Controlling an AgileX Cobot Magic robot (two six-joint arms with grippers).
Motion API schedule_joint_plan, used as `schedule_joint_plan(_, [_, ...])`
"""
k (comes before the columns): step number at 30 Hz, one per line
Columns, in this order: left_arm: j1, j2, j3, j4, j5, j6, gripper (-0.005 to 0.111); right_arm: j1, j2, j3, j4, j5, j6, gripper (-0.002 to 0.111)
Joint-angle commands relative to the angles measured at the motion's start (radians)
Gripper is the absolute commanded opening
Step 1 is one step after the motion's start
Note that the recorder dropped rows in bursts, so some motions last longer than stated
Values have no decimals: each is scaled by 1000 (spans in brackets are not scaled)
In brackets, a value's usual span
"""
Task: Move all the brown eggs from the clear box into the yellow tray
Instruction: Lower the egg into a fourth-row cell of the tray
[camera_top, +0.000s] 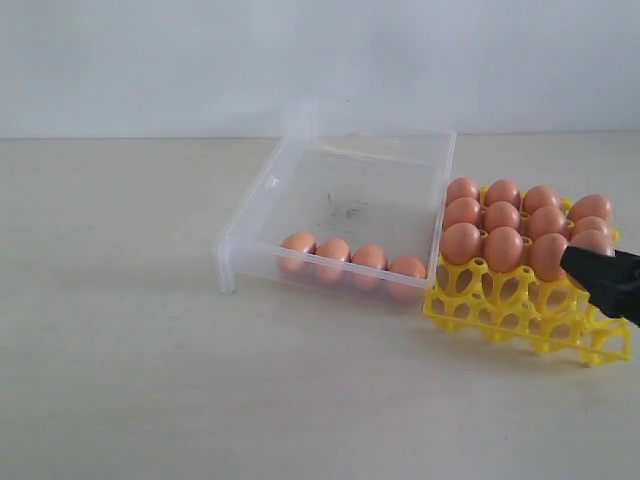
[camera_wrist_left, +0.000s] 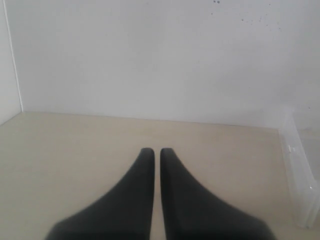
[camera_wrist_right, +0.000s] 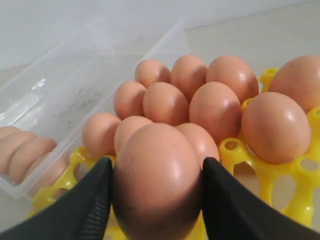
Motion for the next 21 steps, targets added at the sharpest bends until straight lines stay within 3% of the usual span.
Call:
schedule_joint_plan(1, [-6,-3,3,-2,2,-1,4,-9,-14,18,93,-19,-44,0])
schedule_joint_plan(7, [-6,-3,3,-2,2,-1,4,-9,-12,18,212,-19,-94,0])
schedule_joint_plan(21, [-6,-3,3,-2,2,-1,4,-9,106,-2,220,-19,-175,0])
